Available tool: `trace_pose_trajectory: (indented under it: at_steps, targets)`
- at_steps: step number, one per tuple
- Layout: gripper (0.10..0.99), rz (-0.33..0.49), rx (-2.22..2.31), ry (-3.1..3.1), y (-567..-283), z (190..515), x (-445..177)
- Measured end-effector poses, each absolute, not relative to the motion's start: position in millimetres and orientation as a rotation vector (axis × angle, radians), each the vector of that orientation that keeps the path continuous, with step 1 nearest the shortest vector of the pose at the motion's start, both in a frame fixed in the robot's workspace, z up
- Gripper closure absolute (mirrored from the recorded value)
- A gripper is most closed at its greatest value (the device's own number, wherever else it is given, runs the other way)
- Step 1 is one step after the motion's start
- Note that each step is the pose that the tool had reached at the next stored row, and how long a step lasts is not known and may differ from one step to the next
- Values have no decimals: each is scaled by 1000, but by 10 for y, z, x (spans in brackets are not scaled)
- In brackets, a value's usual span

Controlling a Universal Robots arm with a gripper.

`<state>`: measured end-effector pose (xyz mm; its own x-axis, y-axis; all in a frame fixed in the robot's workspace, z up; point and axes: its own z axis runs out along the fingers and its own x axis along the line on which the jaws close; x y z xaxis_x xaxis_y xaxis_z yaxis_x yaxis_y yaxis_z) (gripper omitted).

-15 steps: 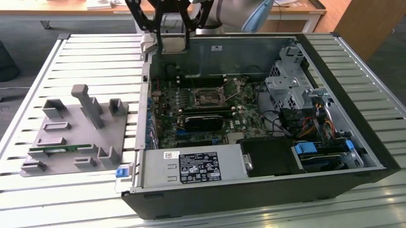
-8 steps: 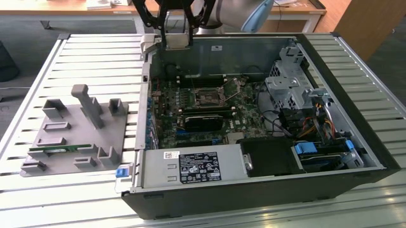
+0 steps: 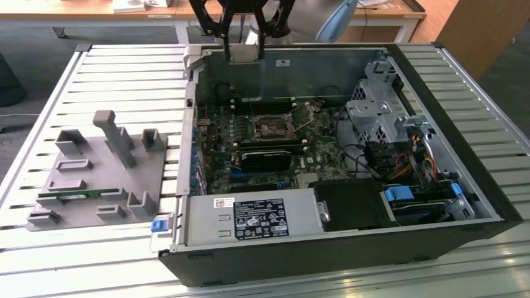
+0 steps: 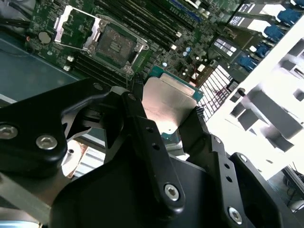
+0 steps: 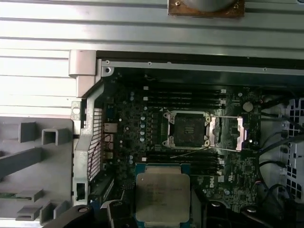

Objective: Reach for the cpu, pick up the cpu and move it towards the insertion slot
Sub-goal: 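Pick up the cpu and move it towards the insertion slot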

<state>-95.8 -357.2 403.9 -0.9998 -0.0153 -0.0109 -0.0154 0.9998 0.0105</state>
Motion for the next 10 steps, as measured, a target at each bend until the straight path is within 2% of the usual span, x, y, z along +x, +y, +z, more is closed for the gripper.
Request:
trace_pose_trajectory:
  at_steps: [10]
  targets:
    - [541, 17, -24, 3131, -3472, 3903, -566]
